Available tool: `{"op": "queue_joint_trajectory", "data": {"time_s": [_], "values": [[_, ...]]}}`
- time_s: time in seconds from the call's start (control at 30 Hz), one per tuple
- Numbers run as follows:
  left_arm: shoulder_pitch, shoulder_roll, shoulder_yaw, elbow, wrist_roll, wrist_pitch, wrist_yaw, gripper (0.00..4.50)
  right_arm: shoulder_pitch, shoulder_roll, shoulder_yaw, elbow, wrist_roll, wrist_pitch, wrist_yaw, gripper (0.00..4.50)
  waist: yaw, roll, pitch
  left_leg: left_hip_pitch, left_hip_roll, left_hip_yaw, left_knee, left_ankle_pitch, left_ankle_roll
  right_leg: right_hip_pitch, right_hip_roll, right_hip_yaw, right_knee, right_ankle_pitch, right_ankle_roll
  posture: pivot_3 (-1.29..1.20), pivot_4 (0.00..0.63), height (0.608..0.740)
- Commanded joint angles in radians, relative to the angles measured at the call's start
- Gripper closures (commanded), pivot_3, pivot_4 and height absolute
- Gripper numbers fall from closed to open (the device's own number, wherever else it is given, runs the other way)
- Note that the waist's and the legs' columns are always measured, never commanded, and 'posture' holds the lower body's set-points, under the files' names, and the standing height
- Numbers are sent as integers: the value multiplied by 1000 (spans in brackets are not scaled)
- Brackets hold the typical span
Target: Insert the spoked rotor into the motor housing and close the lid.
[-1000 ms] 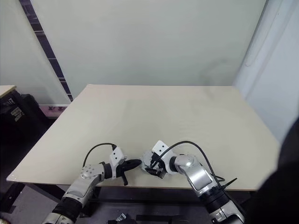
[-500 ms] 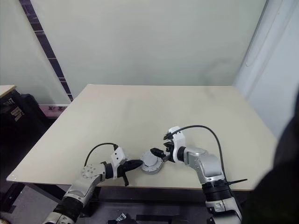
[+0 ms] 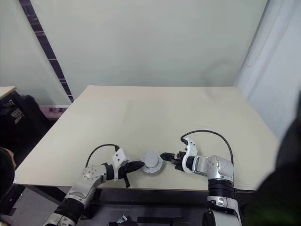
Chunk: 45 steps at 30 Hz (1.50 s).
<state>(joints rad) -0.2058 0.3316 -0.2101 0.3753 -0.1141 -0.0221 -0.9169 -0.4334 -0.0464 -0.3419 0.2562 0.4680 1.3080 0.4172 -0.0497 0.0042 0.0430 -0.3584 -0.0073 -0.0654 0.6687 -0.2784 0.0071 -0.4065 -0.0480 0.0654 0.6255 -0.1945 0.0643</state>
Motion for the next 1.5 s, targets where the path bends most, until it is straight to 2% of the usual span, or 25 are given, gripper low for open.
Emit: {"op": "queue_joint_trajectory", "data": {"time_s": [0.03,0.53,0.63,0.77,0.93,1.13,1.23,1.5], "values": [[-9,-6,-7,-15,2,-8,-6,4500,-31,40,-38,38,58,51,-19,41,0,0,0,0,0,0,0,0,0,0,0,0,0,0,0,0,0,740],[-6,0,-4,-24,0,-3,-4,4500,-27,128,-103,66,111,87,-77,41,-1,1,-1,0,1,0,0,0,0,-1,1,0,1,0,0,0,0,740],[-7,0,-3,-23,-1,-3,-4,4500,-27,131,-123,71,118,99,-87,627,-1,1,-1,0,1,0,0,0,0,-1,1,0,1,0,0,0,0,740],[-8,-2,-2,-23,-2,-2,-3,4500,-23,129,-126,73,119,106,-92,2027,-1,1,-1,0,1,0,-1,0,0,-1,1,1,0,0,0,0,0,740],[-8,-9,8,-29,-8,4,0,4500,-18,129,-124,77,130,109,-103,3230,-4,4,-3,0,1,0,-1,0,0,-1,1,1,1,0,0,0,0,740],[-6,-11,17,-59,-19,79,1,4500,-20,124,-113,90,133,97,-111,3278,-6,7,-4,1,1,0,-1,0,0,0,2,1,1,0,0,0,0,740],[-3,-4,21,-108,-28,184,11,3930,-19,123,-110,93,130,89,-115,3278,-7,7,-5,1,1,0,-1,0,0,0,2,1,1,0,0,0,0,740],[-8,37,86,-202,-91,336,6,1085,-21,120,-106,101,126,73,-121,3278,-26,8,-5,0,1,0,-1,0,0,-1,2,1,0,0,0,0,0,740]]}}
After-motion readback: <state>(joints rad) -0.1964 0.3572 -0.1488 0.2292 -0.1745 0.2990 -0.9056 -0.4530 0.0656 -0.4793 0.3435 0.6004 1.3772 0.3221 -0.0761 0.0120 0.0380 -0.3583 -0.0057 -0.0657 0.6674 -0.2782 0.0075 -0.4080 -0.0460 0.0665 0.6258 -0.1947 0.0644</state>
